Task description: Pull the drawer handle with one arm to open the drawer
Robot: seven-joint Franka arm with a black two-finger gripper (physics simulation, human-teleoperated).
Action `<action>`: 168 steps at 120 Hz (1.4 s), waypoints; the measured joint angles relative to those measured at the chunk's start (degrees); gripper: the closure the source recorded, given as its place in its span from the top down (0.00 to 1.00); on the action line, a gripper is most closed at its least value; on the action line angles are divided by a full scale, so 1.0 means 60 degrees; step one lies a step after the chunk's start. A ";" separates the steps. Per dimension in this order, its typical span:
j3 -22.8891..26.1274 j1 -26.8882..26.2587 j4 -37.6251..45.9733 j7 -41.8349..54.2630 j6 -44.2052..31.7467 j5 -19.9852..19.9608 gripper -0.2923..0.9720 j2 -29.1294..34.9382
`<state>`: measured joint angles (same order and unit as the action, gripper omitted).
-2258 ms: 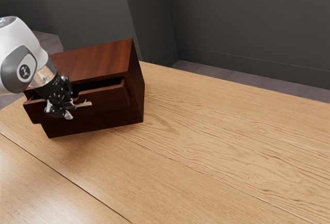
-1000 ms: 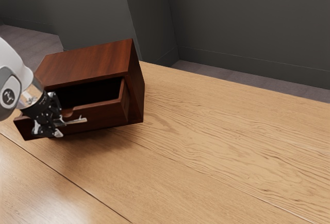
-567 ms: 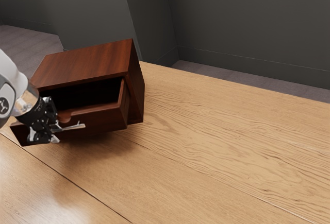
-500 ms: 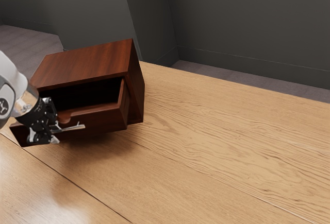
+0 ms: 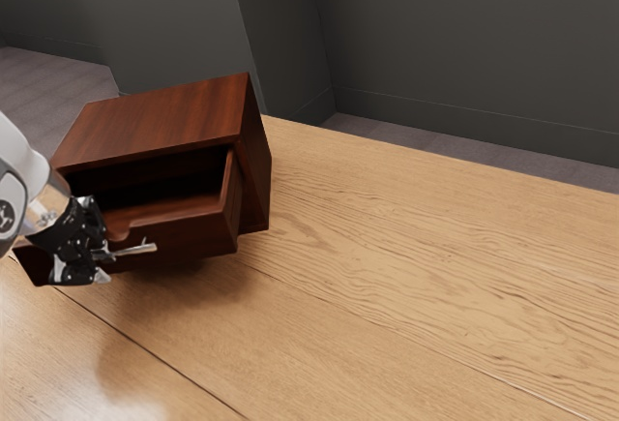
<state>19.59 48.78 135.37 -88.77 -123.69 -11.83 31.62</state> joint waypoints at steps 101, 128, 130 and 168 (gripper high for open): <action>0.0003 0.0066 0.0130 0.0347 -0.0159 -0.0171 0.32 0.0480; 0.0121 0.0081 -0.0269 0.0499 -0.0330 -0.0145 0.32 0.0482; 0.0187 0.0079 -0.0371 0.0507 -0.0336 -0.0137 0.32 0.0482; -0.4020 -0.6309 -0.6937 0.0618 0.3490 0.1485 0.63 -0.2170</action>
<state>-4.53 10.92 93.74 -85.06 -102.75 -2.92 18.60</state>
